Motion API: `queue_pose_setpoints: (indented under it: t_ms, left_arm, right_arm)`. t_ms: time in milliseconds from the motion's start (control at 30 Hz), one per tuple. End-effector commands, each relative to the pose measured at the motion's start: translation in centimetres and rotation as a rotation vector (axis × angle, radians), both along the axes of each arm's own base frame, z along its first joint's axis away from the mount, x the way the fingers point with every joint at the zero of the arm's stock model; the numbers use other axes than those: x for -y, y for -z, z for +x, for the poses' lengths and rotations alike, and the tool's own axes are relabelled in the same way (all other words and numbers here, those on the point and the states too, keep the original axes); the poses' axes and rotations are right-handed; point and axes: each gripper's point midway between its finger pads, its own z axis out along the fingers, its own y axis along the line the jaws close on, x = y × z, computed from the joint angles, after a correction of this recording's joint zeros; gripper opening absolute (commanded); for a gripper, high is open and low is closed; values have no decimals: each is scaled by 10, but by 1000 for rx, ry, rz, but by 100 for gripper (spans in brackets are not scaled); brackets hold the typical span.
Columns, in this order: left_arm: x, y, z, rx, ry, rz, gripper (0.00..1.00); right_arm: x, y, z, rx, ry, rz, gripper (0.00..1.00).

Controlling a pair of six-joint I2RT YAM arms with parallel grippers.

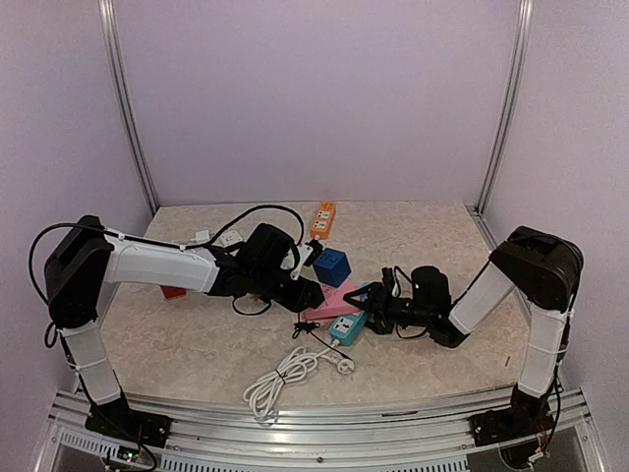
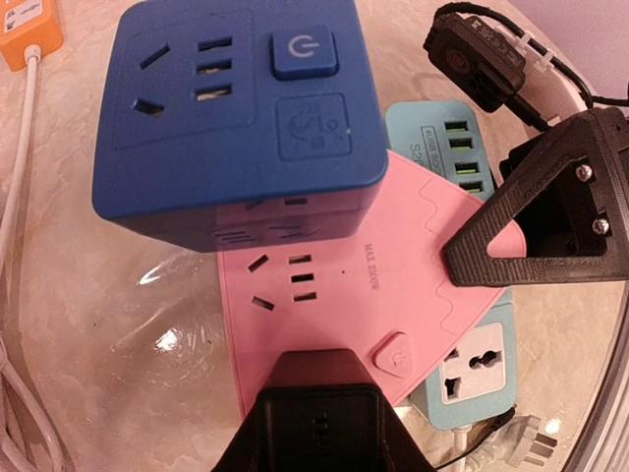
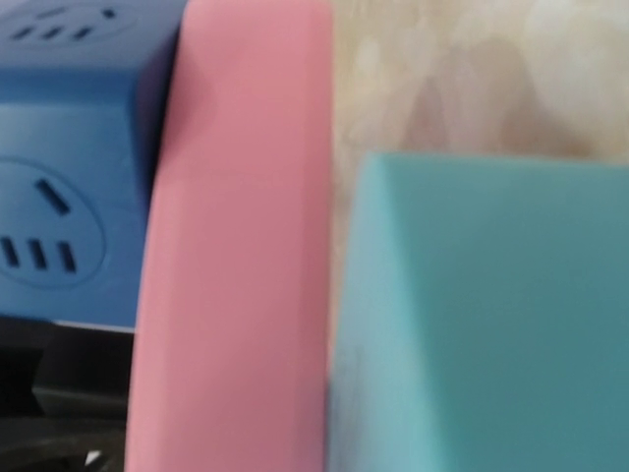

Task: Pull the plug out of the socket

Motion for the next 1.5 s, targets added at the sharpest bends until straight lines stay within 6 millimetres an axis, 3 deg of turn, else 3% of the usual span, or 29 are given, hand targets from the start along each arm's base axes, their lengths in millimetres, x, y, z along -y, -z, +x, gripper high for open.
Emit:
queue_pose_setpoints:
  t_ms: [0,100,333,400,500,600,700,867,1067,1167,1267,1467]
  left_arm:
    - [36,-61,-18,201,133,2,7]
    - [39,-55,-19,146,137,-49,7]
    - [28,-95,-17,75,130,-342,7]
    - [33,-95,-19,144,136,-278,7]
    - [43,-72,-22,247,134,-59,6]
    - [47,-59,-23,252,137,-27,5]
    - [45,-70,-24,246,125,-110,5]
    - [17,-110,-18,154,106,-333,6]
    - [6,-141,-21,186,132,-350,8]
    - [-17,-149,-4,205,58,-334,8]
    - [-55,-162,26,256,-85,-284,8]
    - [-145,-149,78,228,-359,-139,9]
  right_arm:
    - [30,46,4,-78,115,-154,50]
    - [33,46,5,-80,125,-155,48]
    - [38,50,4,-86,135,-168,45]
    - [39,51,4,-88,137,-167,44]
    - [41,51,4,-89,145,-170,44]
    - [42,51,5,-90,150,-170,43]
    - [44,52,4,-93,154,-168,42]
    - [45,51,4,-87,155,-175,41]
    - [45,50,5,-85,155,-166,40]
    - [44,48,5,-78,154,-159,40]
    - [44,46,6,-73,151,-154,40]
    - [42,39,7,-50,142,-145,39]
